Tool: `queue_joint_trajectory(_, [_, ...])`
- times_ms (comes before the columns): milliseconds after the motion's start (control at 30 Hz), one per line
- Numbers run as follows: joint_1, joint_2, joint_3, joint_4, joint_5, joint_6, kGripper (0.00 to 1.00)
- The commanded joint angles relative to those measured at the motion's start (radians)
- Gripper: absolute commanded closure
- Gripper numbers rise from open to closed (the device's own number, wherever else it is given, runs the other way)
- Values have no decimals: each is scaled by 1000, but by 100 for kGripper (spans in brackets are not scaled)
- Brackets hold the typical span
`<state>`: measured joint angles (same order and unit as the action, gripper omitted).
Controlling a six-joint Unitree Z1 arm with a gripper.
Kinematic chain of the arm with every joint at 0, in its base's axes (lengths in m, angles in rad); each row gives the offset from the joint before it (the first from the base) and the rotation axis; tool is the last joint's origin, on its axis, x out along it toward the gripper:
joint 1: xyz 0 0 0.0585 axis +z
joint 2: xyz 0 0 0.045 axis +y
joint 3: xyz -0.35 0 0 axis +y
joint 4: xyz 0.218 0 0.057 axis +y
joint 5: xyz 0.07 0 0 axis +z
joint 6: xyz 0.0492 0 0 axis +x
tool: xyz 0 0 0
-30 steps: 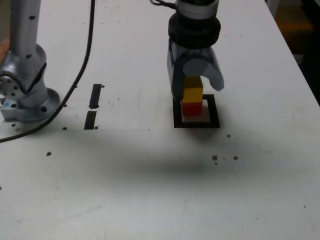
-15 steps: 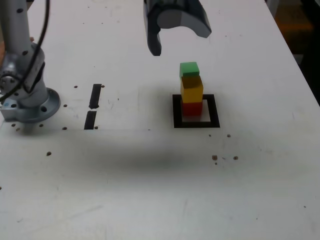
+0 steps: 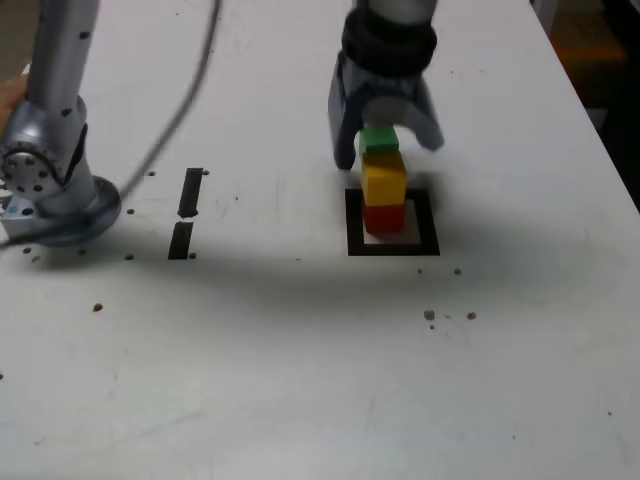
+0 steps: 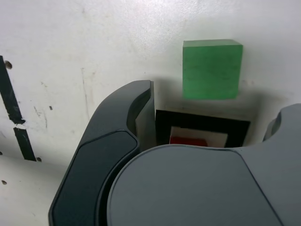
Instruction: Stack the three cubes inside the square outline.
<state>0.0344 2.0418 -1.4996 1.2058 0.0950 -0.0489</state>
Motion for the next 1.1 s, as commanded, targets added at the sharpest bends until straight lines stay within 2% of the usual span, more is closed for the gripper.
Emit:
queue_joint_trajectory(0, [8, 3, -3, -4, 2, 1, 14])
queue_joint_trajectory(433, [64, 19, 13, -11, 27, 25, 21])
queue_joint_trajectory(600, [84, 36, 7, -27, 21, 47, 34])
queue_joint_trajectory(833, [86, 51, -4, -100, 0, 65, 65])
queue_joint_trajectory(1067, [86, 38, -3, -118, -3, 67, 77])
